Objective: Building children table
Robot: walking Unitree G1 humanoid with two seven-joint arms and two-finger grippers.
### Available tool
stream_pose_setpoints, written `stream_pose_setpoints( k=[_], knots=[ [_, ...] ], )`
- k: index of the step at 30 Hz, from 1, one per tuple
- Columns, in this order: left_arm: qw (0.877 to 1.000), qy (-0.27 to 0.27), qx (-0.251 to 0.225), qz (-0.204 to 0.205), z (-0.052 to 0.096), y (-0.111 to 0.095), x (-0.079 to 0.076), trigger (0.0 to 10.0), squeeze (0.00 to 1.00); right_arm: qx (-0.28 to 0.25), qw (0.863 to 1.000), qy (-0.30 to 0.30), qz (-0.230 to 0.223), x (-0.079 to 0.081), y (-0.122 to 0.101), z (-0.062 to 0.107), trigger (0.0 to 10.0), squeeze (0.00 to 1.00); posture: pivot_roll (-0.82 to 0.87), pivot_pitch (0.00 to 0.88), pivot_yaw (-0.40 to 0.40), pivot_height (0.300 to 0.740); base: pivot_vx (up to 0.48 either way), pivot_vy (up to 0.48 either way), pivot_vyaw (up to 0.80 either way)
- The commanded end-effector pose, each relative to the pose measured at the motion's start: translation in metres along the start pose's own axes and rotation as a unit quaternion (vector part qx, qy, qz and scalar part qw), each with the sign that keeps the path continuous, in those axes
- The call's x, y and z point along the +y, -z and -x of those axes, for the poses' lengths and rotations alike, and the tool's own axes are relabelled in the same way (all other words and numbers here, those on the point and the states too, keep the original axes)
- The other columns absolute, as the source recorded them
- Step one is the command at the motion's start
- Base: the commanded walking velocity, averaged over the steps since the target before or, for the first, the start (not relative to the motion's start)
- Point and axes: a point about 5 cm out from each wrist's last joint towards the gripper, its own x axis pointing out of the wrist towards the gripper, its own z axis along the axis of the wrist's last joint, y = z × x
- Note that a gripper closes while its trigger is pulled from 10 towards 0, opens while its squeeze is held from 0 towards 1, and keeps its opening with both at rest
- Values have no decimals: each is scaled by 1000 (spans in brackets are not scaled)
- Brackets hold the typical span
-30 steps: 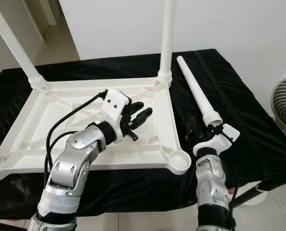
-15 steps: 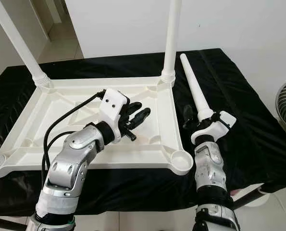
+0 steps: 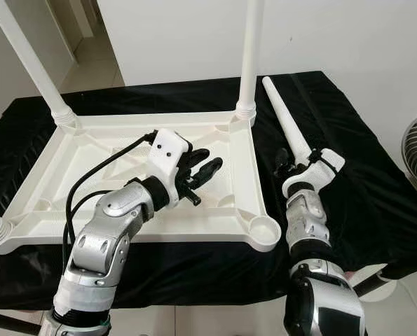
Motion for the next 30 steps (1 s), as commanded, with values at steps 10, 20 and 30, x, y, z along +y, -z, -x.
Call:
stream_pose_setpoints(
  k=[10, 20, 30],
  knots=[
    [999, -50, 10, -7, 3, 0, 7, 10000, 0, -59, 998, -13, -3, 9, -6, 0, 0, 0, 141, 102, 117, 740, 0, 0, 0],
    [999, -44, 14, -9, 4, 1, 8, 10000, 0, -190, 979, -33, 61, 26, -34, 11, 0, 0, 139, 107, 143, 740, 0, 0, 0],
    [1000, -23, -10, 18, -7, -12, 3, 10000, 0, -339, 931, -78, 113, 65, -102, 14, 10000, 0, 130, 115, 139, 740, 0, 0, 0]
  ],
)
